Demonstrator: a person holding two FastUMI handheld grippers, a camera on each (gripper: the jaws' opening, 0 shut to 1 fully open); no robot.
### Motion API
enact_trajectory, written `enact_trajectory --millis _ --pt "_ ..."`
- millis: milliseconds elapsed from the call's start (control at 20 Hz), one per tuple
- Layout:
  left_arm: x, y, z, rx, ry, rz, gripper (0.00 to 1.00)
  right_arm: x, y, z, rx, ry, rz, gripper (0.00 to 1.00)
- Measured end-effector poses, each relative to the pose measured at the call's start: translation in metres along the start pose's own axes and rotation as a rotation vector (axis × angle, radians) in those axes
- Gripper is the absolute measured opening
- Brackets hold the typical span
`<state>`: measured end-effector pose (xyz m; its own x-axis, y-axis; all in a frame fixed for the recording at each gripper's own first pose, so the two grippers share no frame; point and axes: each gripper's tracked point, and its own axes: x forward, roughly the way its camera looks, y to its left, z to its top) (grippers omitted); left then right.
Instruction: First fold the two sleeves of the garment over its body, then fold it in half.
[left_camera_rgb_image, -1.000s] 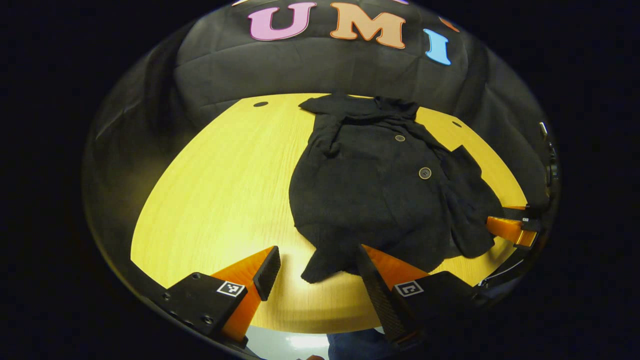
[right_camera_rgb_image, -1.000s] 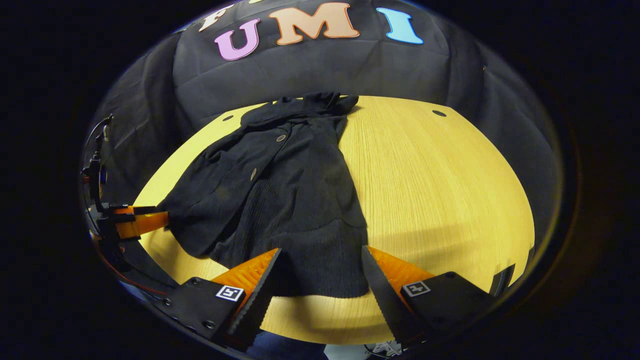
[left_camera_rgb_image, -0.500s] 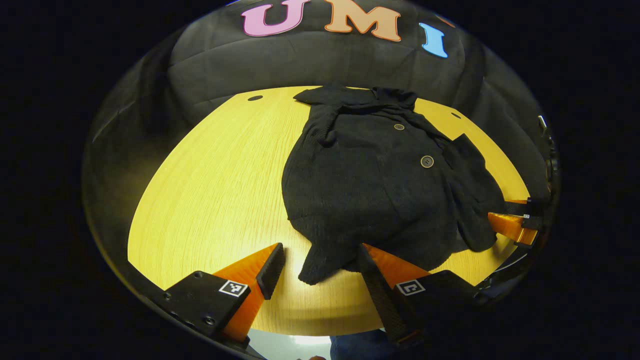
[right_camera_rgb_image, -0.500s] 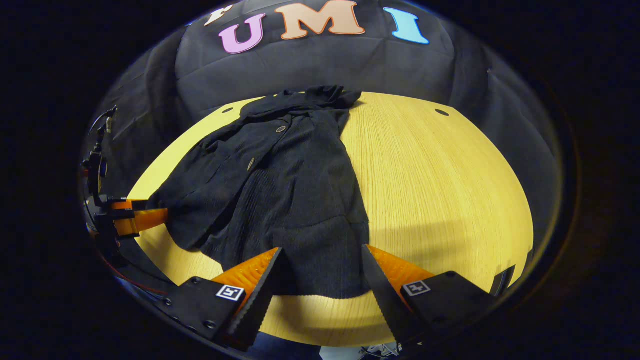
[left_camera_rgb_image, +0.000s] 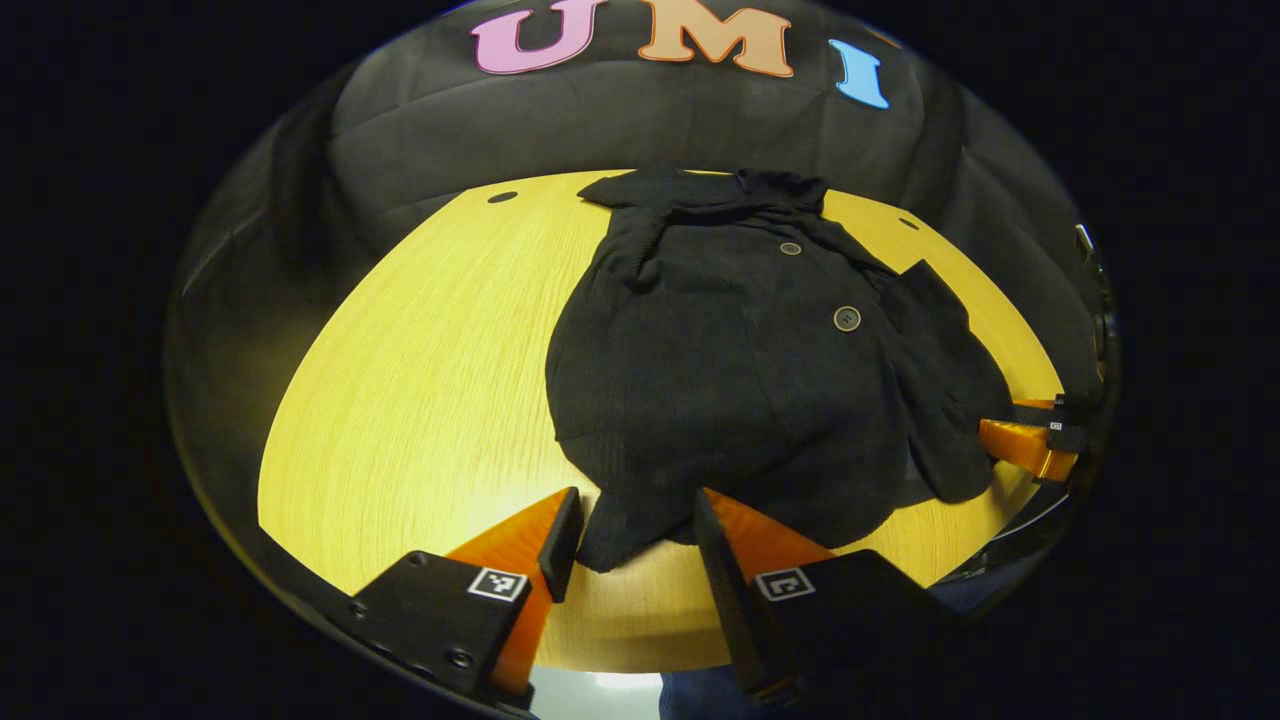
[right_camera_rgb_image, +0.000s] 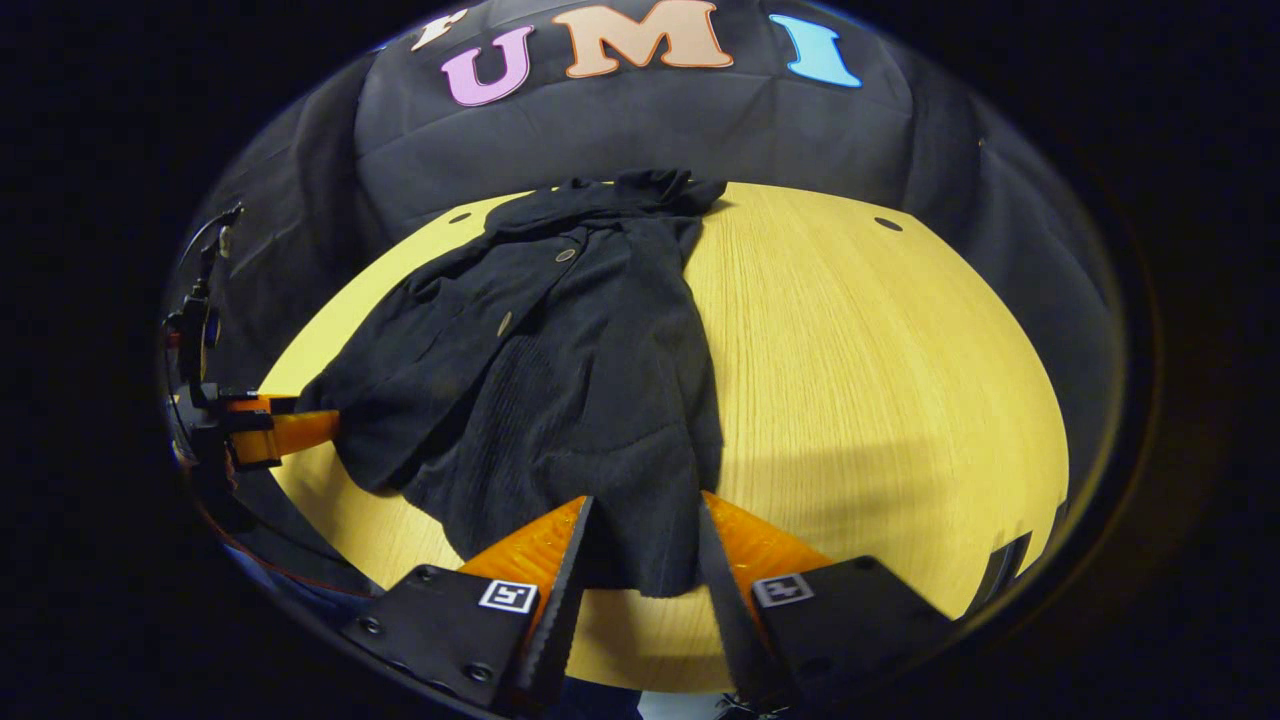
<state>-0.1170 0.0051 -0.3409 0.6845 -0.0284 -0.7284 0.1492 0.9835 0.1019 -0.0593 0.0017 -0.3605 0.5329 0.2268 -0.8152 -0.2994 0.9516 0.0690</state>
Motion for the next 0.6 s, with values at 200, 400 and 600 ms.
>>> enact_trajectory --millis 200,400,600 --pt "0.002 -0.008 0.004 -0.007 0.017 0.006 0.39 0.000 0.009 0.000 -0.024 0.010 0.020 0.29" --pt "0.004 -0.012 0.007 -0.015 0.020 0.015 0.14 0.001 0.015 0.001 -0.026 0.012 0.038 0.16" --pt "0.004 -0.013 0.010 0.010 0.012 0.038 0.02 0.002 0.014 0.002 -0.045 0.012 0.027 0.07"
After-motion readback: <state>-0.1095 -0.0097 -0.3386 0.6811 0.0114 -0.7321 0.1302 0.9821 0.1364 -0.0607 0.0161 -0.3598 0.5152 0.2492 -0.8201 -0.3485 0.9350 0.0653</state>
